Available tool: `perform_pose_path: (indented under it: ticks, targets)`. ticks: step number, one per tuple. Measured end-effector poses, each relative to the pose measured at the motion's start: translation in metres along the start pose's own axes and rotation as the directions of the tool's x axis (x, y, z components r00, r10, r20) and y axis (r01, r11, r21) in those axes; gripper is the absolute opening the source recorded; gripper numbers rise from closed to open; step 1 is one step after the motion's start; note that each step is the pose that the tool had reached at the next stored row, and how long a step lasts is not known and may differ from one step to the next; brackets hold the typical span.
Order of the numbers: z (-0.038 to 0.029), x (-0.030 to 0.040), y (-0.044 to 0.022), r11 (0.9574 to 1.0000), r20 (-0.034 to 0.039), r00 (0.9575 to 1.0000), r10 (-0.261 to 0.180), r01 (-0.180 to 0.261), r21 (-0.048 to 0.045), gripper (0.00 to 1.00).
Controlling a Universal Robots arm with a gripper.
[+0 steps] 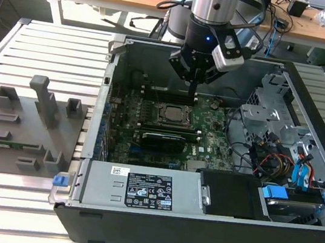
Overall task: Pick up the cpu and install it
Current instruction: 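Install the first cpu locking lever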
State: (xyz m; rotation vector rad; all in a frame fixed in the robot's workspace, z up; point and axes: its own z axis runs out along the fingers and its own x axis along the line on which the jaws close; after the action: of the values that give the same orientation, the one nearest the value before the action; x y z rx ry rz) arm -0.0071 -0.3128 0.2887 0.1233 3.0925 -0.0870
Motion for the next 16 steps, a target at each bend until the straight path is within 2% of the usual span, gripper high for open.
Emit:
perform_pose_path:
  ticks: [10, 16]
  targets:
    - [0.0, 0.0, 0.0, 0.9972, 0.0042, 0.9972, -0.075, 0.075, -0.0034, 0.11]
    - [0.0, 0.0, 0.0, 0.9929, 0.0068, 0.9929, -0.119, 0.119, -0.0053, 0.11]
